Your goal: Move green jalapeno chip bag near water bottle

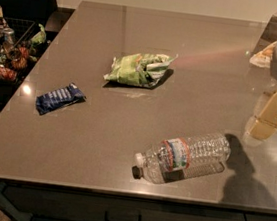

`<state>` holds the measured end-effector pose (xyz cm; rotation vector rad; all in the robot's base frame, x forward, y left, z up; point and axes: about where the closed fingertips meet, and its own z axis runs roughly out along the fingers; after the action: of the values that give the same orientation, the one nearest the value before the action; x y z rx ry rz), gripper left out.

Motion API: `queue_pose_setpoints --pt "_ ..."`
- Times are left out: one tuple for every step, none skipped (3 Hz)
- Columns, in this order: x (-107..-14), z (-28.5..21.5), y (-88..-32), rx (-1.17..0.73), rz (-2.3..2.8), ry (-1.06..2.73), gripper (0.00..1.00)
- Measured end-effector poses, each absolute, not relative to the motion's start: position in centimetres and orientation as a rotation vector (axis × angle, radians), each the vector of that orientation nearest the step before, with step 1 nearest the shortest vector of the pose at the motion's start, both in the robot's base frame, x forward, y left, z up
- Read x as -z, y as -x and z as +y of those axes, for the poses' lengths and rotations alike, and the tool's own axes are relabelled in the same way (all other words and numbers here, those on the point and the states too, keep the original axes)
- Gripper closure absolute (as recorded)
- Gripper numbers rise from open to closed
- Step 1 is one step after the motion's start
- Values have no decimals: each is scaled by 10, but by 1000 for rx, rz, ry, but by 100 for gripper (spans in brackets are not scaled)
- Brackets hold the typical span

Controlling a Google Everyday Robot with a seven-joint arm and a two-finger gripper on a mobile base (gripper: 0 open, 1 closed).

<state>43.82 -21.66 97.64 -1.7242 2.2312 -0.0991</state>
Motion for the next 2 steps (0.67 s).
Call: queue_pose_setpoints --pt "-976 -217 -438 99 2231 1724 0" --pt "-977 -210 -447 93 2201 1743 0"
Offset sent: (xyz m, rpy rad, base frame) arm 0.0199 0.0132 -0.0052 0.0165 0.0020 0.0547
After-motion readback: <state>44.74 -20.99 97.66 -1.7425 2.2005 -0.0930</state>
